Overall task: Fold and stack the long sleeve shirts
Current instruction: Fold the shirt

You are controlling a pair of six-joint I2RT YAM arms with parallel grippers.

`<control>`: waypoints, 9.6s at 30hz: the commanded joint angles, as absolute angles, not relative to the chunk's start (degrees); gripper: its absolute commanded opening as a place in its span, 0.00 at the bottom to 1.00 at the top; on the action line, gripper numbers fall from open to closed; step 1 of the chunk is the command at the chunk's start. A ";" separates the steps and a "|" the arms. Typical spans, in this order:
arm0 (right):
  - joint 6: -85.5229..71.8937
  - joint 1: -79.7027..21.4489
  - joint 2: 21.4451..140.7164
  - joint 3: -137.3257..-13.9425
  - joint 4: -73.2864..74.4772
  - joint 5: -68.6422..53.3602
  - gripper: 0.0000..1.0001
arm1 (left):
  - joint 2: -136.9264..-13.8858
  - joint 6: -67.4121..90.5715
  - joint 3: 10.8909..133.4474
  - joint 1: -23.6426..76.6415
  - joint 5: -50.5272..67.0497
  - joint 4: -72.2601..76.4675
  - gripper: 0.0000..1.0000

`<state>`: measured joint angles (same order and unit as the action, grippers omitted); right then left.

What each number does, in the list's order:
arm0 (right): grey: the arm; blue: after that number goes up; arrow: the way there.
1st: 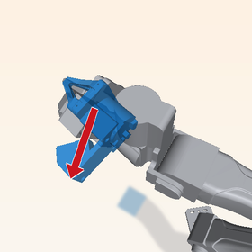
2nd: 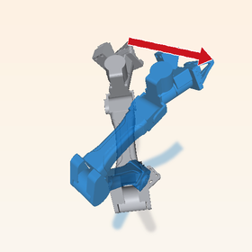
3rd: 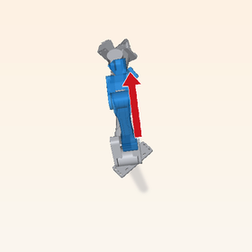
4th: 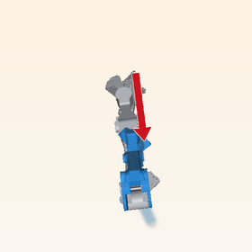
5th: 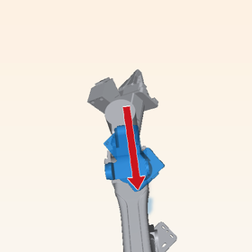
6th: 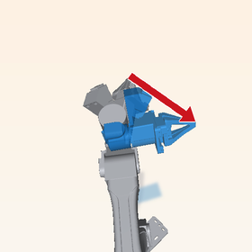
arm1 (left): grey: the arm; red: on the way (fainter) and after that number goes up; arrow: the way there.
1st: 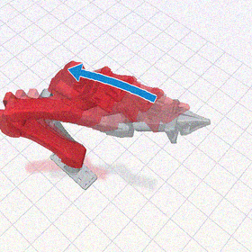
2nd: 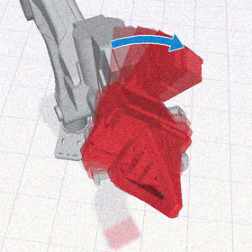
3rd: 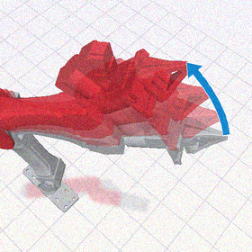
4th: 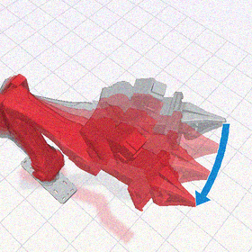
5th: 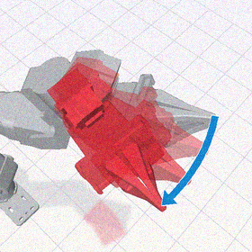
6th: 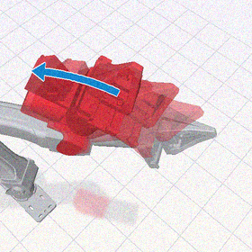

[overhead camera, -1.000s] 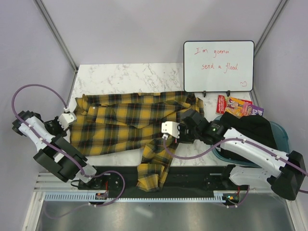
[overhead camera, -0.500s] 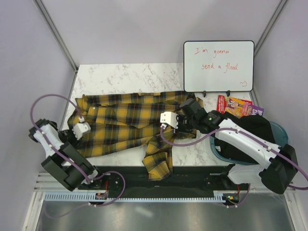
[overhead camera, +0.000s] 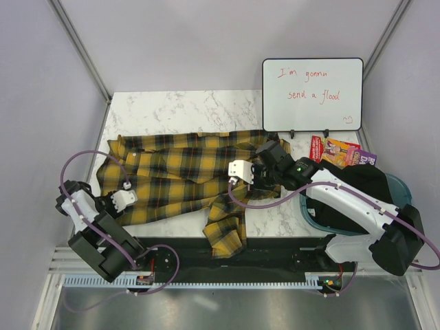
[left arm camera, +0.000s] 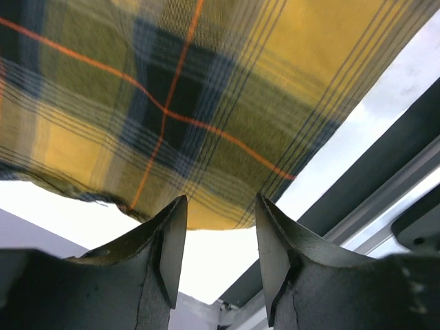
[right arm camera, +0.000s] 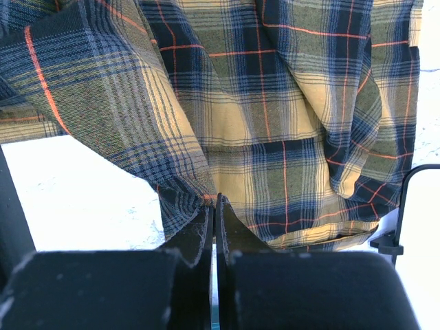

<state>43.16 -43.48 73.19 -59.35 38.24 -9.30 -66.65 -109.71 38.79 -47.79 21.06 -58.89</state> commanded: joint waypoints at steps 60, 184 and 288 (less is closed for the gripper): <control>41.22 -41.58 68.02 -61.17 45.26 -11.95 0.00 | -71.09 -120.24 53.41 -51.06 18.36 -73.91 0.02; 10.72 -8.88 115.40 -76.03 38.58 -26.90 0.05 | -123.59 -27.25 102.57 33.58 38.14 -20.66 0.05; 20.39 -36.12 98.43 -64.25 50.71 -31.82 0.75 | -64.34 -53.09 67.94 -21.18 59.33 -60.91 0.99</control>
